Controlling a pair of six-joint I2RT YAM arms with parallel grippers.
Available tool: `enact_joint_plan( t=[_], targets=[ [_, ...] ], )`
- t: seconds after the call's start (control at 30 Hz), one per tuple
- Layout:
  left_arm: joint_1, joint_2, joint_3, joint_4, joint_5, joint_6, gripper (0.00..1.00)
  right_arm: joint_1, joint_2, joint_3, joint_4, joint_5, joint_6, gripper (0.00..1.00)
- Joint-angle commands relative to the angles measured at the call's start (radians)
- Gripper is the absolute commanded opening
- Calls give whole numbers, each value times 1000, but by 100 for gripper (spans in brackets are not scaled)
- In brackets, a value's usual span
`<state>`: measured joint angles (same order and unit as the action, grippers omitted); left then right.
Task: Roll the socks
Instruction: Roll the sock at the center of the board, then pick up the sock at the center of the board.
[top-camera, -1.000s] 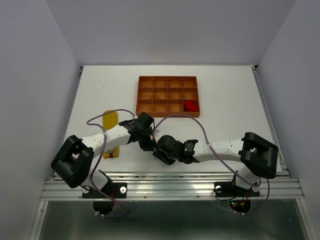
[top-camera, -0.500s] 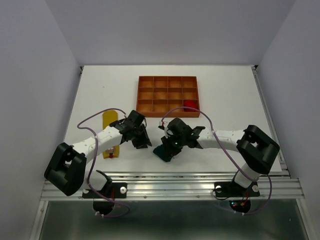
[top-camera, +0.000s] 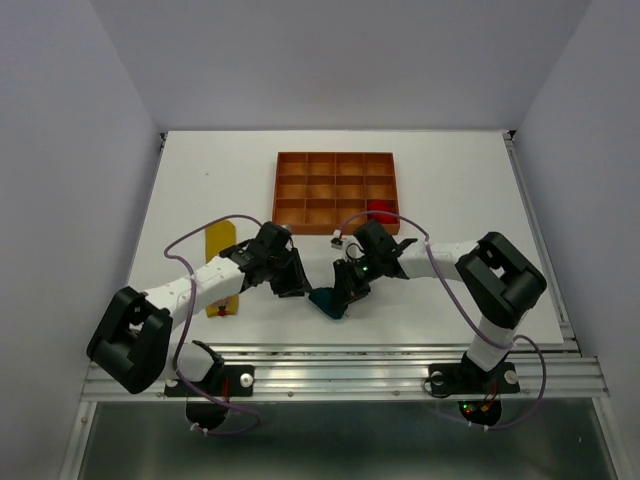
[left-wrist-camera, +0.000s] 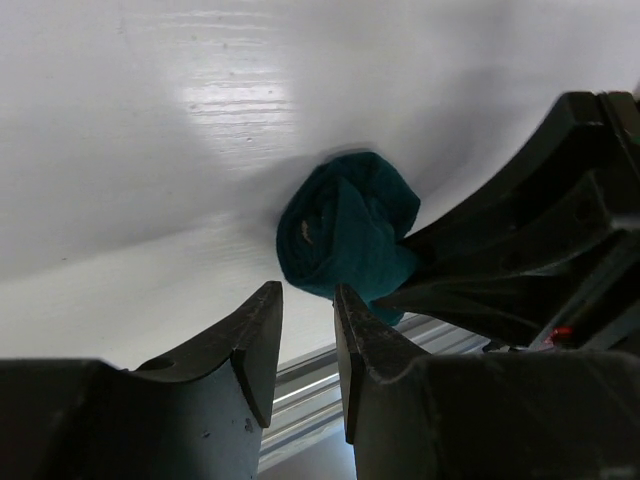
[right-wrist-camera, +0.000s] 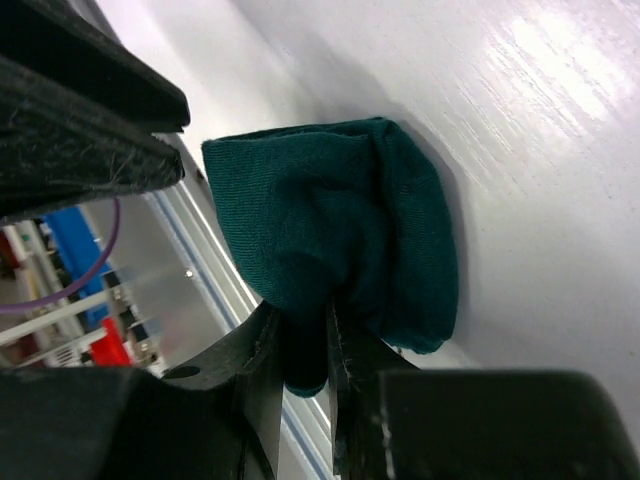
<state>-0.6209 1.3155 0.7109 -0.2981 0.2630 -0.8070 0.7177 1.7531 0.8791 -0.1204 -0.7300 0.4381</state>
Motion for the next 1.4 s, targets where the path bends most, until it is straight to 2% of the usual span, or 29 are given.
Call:
enact_joint_plan(
  t=[0.0, 0.67, 1.13, 1.37],
  targets=[
    [-13, 11, -17, 80, 51, 40, 38, -43, 43, 6, 18, -75, -2, 13],
    [-30, 140, 15, 168, 116, 78, 38, -116, 158, 20, 24, -114, 7, 13],
    [-30, 50, 24, 139, 58, 92, 40, -144, 206, 23, 22, -117, 24, 13],
    [-56, 59, 27, 157, 65, 127, 41, -153, 209, 24, 18, -114, 24, 13]
  ],
)
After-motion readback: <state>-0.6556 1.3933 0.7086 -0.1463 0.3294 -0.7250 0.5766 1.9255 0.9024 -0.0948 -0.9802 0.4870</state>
